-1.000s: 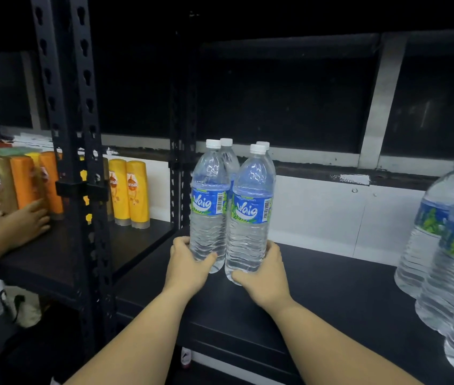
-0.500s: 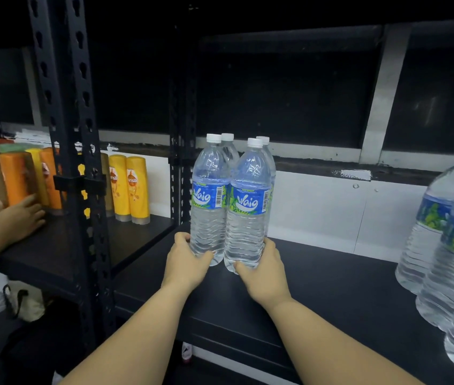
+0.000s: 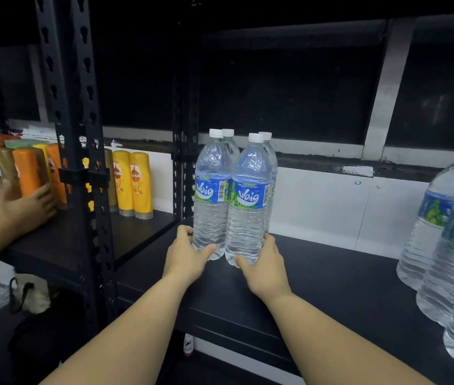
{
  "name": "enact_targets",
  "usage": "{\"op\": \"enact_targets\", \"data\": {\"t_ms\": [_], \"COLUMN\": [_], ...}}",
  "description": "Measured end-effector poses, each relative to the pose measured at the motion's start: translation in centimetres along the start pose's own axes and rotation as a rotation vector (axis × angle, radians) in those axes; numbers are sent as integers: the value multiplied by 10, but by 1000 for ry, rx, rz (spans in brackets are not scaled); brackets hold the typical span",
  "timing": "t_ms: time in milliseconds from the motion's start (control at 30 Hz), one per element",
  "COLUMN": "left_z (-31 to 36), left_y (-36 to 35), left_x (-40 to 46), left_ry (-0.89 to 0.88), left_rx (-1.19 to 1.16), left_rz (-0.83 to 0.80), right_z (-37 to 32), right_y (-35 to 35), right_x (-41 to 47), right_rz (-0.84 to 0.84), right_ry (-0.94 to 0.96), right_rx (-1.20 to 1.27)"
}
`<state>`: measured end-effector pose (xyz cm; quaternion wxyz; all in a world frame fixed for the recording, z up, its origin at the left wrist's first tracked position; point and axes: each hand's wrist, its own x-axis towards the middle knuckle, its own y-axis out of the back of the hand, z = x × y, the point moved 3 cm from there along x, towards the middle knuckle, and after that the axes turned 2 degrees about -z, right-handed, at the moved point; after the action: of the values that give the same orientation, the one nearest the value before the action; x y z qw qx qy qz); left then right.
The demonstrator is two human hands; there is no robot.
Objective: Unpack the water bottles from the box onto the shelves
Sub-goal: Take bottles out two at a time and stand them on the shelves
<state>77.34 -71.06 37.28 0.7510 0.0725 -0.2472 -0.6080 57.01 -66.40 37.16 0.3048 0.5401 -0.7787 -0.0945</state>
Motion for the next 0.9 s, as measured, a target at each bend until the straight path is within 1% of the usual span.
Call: {"op": "enact_targets", "data": {"t_ms": [200,433,533,633,733,833,900], "left_z": [2,4,11,15,15,17,15], "left_y": [-2,2,6,18,35,47,52], "left_x": [1,-4,-14,-29,-50,-78,-98], "left_ry": [23,-13,-26,-25,-30,-51,-92], "left_rx": [-12,-16,8,63,127,212,309], "left_rz": [-21,28,14,-42,-114,-206,-238], "right_z": [-2,-14,-19,-20,-27,-36,-42], "right_y": [1,3,7,16,26,36,42], "right_x": [0,-8,-23,-42,-61,-84,-101], "right_rz": [9,5,-78,-191,-313,-371,-390], "right_ry": [-20,-47,-63,-75,-47,-9,25], "right_rx": [-5,-29,-148,-307,-430,-483,-526]}}
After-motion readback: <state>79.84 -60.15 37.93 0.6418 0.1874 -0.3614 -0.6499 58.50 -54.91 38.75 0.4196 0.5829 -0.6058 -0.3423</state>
